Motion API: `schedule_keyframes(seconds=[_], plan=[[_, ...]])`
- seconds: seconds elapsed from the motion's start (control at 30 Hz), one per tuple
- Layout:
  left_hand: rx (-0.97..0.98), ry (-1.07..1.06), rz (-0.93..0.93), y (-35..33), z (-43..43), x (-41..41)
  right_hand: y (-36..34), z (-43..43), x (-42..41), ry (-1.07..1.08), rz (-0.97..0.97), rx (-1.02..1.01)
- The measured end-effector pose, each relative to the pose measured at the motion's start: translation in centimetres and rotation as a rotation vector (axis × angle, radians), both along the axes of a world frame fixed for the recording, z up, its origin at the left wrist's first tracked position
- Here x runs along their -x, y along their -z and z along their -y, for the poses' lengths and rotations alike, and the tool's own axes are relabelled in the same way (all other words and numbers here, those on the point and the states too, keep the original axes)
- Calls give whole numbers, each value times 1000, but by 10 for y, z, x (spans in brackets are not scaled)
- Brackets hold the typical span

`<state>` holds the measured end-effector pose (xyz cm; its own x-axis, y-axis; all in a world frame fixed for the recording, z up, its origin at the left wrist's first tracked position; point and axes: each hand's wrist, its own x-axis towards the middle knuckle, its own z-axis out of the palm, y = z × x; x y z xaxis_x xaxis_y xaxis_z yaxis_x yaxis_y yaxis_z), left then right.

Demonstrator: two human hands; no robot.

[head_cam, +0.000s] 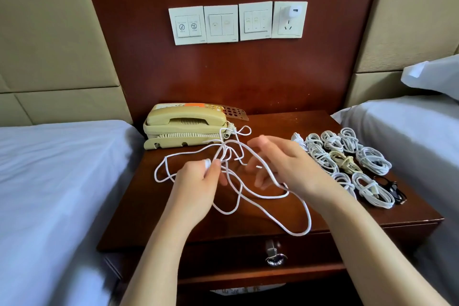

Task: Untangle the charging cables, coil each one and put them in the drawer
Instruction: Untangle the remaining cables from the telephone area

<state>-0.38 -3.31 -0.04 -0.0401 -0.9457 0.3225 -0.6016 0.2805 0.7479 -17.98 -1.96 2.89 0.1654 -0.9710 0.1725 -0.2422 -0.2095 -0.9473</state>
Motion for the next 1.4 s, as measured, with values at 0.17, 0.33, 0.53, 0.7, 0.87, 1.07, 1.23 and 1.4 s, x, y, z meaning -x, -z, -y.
schedule_keyframes(seconds=[0.17, 0.33, 0.53, 0.7, 0.87, 1.07, 1.23, 1.4], plan=[[85, 33, 174, -4, -10, -1, -14, -11, -2, -108, -10, -135], [114, 83, 167, -5, -9, 0, -8, -6, -2, -103, -53, -131], [-87, 273, -156, -15, -17, 4, -4, -1, 1, -119, 80, -35], [-395, 398, -475, -17, -24, 17, -1, 0, -11, -31, 117, 182], [-486, 508, -721, -24, -29, 17, 11, 7, -16, 42, 147, 131], [-627, 482, -1215, -25, -27, 9, 28, 9, -23, -159, -181, -27], [-566, 346, -1314, -22, -19, 6, 21, -2, -32, -256, -502, 78], [-327, 159, -1259, -14, -9, 9, 15, -14, -40, -261, -701, 209]])
